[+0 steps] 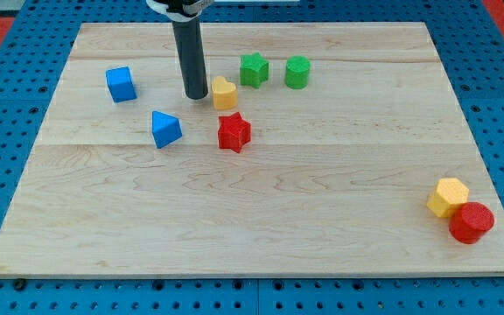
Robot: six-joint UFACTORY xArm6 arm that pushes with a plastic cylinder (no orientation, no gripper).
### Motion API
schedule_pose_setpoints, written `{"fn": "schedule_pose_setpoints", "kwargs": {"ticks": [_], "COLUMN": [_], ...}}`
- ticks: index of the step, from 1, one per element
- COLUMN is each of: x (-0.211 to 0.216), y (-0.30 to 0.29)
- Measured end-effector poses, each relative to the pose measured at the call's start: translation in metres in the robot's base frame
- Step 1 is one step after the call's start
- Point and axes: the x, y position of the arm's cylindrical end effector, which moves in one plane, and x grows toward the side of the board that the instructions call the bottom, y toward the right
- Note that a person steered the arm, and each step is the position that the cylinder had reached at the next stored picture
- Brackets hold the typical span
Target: Slightly push the blue triangle diagonal to the left of the red star
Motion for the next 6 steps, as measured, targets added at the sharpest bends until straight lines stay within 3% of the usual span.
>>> {"fn": "schedule_pose_setpoints", "kwargs": {"ticks": [2,4,6], "x": [-0.015,0.006,0.010], "y": [-0.011,0.053,-0.003]}}
